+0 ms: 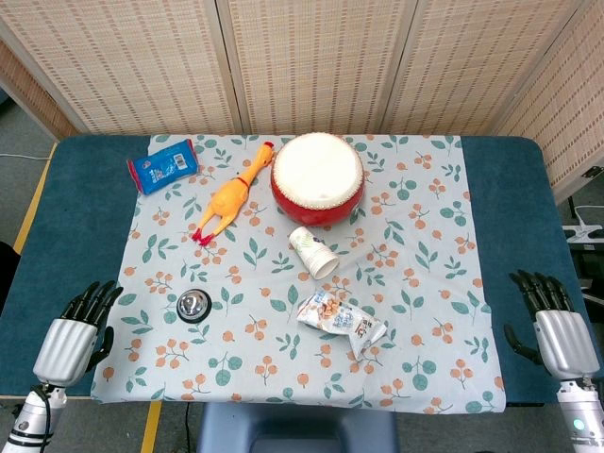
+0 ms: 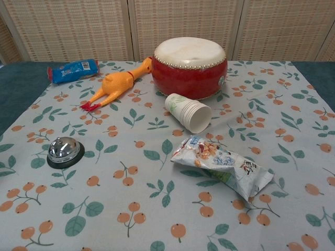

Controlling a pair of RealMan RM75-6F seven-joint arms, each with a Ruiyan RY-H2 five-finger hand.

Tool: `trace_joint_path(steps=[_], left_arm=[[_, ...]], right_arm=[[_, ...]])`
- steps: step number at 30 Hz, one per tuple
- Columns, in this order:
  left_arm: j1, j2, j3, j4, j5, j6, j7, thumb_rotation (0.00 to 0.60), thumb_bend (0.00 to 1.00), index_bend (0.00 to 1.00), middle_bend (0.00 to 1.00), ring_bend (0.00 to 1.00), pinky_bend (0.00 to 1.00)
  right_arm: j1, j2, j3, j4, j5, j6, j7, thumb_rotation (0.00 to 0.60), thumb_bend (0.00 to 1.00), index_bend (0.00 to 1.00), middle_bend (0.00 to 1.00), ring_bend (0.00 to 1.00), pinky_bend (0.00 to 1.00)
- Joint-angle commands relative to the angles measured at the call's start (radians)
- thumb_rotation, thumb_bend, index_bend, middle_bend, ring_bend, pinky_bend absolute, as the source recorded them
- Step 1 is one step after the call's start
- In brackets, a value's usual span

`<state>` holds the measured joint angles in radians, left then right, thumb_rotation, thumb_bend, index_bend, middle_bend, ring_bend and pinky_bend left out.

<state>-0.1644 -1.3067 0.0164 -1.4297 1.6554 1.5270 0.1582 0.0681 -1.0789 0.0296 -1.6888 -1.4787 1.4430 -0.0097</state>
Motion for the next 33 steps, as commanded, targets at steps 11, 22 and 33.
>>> trace_joint_path(steps=[11,22,33], left_arm=[[-0.023,-0.005,0.001,-0.002,-0.008,-0.057,0.011,0.600,0.64,0.00,0.04,0.04,0.24],[-0.124,-0.166,-0.068,0.040,-0.045,-0.163,0.030,0.600,0.66,0.00,0.00,0.00,0.18],[-0.208,-0.345,-0.098,0.092,-0.164,-0.331,-0.033,0.600,0.83,0.00,0.00,0.00,0.16]], right_arm=[[-0.005,0.011,-0.007,-0.018,-0.004,-0.007,0.008,0.600,0.34,0.11,0.05,0.00,0.00],[0.002,0.031,-0.012,-0.022,-0.016,-0.029,0.062,0.600,0.34,0.11,0.05,0.00,0.00],[0.012,0.042,-0.027,-0.026,-0.028,-0.063,0.091,0.600,0.34,0.12,0.05,0.00,0.00]])
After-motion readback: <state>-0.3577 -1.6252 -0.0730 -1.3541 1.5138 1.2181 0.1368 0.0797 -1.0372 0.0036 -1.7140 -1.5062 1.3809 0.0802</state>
